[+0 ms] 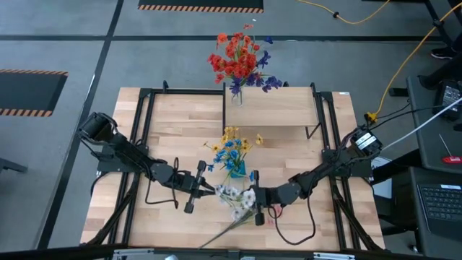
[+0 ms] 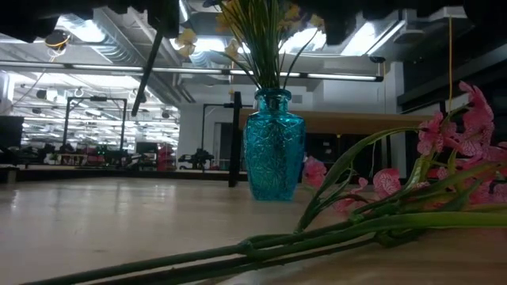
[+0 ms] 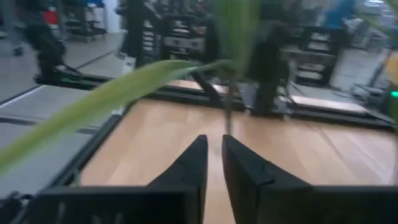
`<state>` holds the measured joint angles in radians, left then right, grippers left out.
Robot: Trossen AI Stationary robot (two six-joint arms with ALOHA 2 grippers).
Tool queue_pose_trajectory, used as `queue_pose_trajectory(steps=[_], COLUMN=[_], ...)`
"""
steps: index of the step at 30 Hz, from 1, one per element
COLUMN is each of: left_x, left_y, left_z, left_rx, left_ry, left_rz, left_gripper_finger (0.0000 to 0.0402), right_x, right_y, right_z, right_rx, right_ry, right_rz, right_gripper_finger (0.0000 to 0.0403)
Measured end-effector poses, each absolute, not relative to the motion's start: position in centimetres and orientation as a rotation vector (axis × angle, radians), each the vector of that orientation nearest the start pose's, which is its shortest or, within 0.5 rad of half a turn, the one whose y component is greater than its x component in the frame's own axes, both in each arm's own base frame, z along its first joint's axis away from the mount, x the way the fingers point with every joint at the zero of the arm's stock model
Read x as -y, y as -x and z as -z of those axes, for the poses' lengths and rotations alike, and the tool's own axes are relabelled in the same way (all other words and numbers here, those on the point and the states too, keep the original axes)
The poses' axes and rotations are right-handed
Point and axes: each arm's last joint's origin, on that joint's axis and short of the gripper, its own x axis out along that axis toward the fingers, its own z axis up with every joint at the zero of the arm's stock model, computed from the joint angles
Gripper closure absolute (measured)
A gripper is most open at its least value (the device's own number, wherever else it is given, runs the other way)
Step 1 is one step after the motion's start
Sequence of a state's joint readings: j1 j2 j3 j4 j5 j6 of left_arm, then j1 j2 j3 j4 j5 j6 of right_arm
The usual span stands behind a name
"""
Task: Pick and place flowers into a vace then onto a shelf
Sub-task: Put the white flowers into the blue vase
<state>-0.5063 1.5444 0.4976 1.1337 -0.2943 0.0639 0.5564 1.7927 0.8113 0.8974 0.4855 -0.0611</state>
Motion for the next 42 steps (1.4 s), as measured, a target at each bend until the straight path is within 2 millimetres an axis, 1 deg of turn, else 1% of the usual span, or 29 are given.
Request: queue_pose_trajectory(steps=[6, 10, 16, 23, 28, 34, 42], left_x=[13.5, 13.8, 13.9, 13.4, 13.0, 12.9, 13.6], left_y=[-24.8, -24.6, -24.4, -24.7, -25.0, -25.0, -24.7], left_z=[-19.9, -20.1, -20.4, -20.4, -20.4, -20.4, -20.4], left_rx=[0.135, 0.165, 0.196, 0.196, 0.195, 0.201, 0.21], left_ry=[-0.009, -0.014, -0.025, -0.028, -0.032, -0.038, -0.063], left_rz=[0.23, 0.241, 0.244, 0.222, 0.204, 0.258, 0.328], left_gripper_finger=[0.0396, 0.0397, 0.0396, 0.0396, 0.0396, 0.0396, 0.0396], right_x=[-18.1, -18.1, -17.6, -17.0, -17.0, -17.3, -17.3], right_y=[-31.6, -31.7, -32.0, -32.4, -33.2, -33.7, -33.8], right_z=[-18.8, -18.9, -19.4, -19.9, -21.1, -22.0, -22.1], right_rx=[-0.103, -0.094, -0.052, -0.007, 0.026, 0.034, 0.034], right_ry=[0.116, 0.114, 0.093, 0.094, 0.105, 0.146, 0.144], right_rz=[-0.093, -0.092, -0.071, -0.051, -0.039, -0.038, -0.037], right_gripper_finger=[0.0295, 0.0277, 0.0274, 0.0274, 0.0274, 0.0274, 0.0274])
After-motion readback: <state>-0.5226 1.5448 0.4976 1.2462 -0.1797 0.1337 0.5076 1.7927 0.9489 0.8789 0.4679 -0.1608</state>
